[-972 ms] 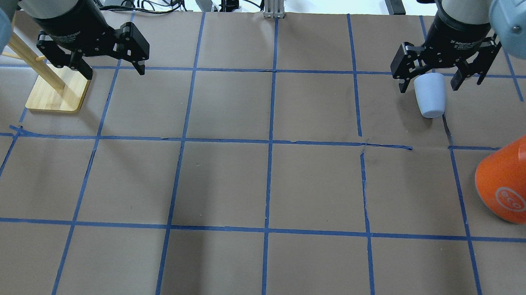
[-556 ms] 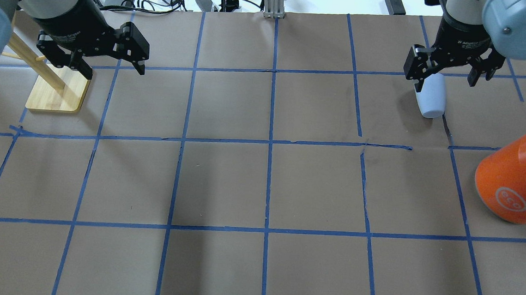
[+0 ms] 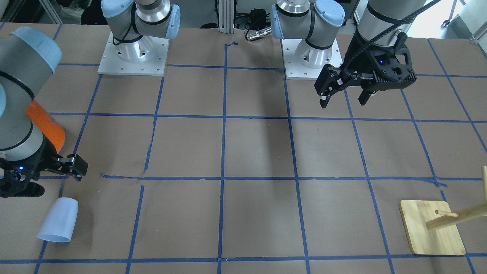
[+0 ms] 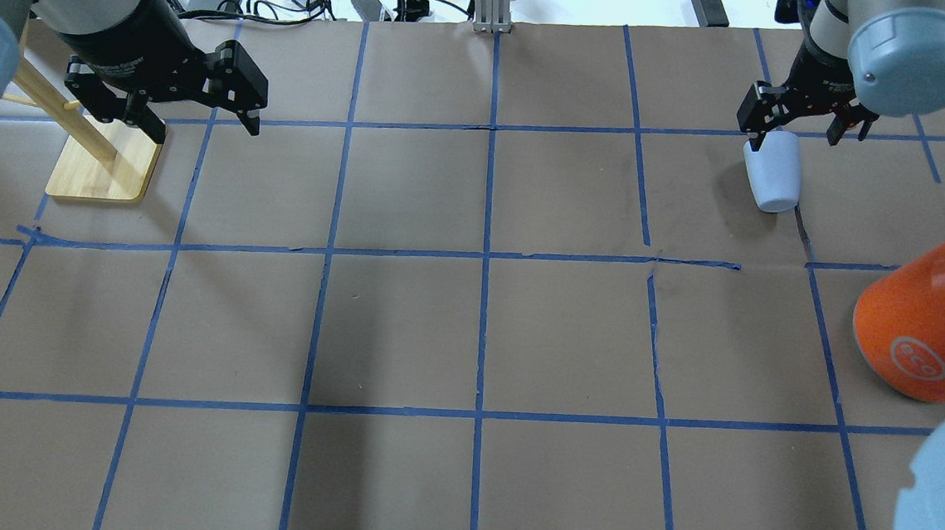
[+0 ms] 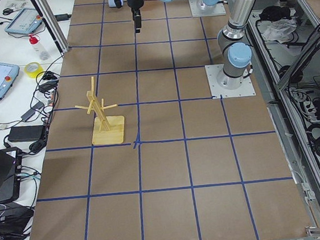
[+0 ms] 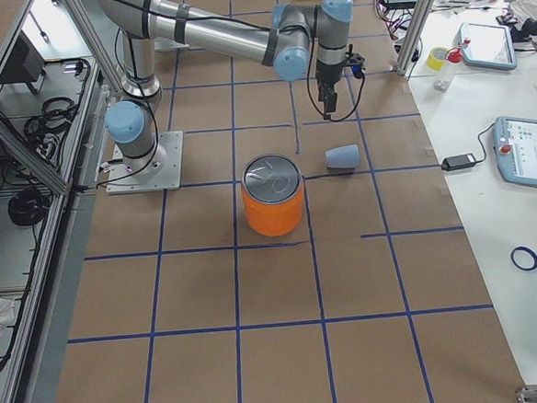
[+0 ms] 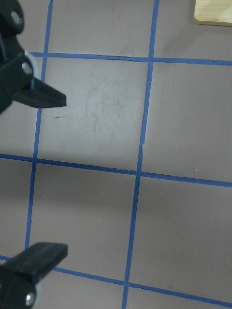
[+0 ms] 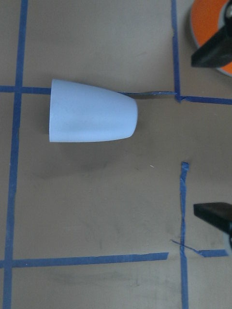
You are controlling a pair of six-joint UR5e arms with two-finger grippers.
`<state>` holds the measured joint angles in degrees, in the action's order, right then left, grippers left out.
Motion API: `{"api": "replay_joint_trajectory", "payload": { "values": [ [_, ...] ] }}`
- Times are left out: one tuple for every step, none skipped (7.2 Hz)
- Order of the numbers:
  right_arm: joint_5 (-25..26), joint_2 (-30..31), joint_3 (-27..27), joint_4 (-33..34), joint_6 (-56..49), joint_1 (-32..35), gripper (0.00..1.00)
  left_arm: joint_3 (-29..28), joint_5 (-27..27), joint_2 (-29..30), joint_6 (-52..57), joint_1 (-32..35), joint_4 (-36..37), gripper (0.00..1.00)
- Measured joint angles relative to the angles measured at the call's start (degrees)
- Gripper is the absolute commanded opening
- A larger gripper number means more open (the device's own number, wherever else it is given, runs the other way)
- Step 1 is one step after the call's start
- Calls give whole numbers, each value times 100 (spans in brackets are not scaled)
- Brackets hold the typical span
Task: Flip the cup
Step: 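Lower the right gripper over the upside-down light blue cup, then close the right gripper on the light blue cup and lift it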
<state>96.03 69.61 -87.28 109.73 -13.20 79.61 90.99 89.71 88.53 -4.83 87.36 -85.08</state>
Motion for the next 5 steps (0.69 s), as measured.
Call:
{"api": "replay_joint_trajectory", "payload": {
  "values": [
    [-118, -253, 0, 289, -153, -56, 100, 3, 2, -1, 0, 0, 0, 100],
    [-170, -500, 0, 539, -211, -96, 100, 5, 3, -2, 0, 0, 0, 100],
    [-189, -700, 0, 727, -229, -161, 100, 8, 3, -2, 0, 0, 0, 100],
    [-195, -835, 0, 807, -232, -254, 100, 12, 1, -2, 0, 0, 0, 100],
    [-197, -940, 0, 834, -232, -333, 100, 13, -3, 0, 0, 0, 0, 100]
  ]
}}
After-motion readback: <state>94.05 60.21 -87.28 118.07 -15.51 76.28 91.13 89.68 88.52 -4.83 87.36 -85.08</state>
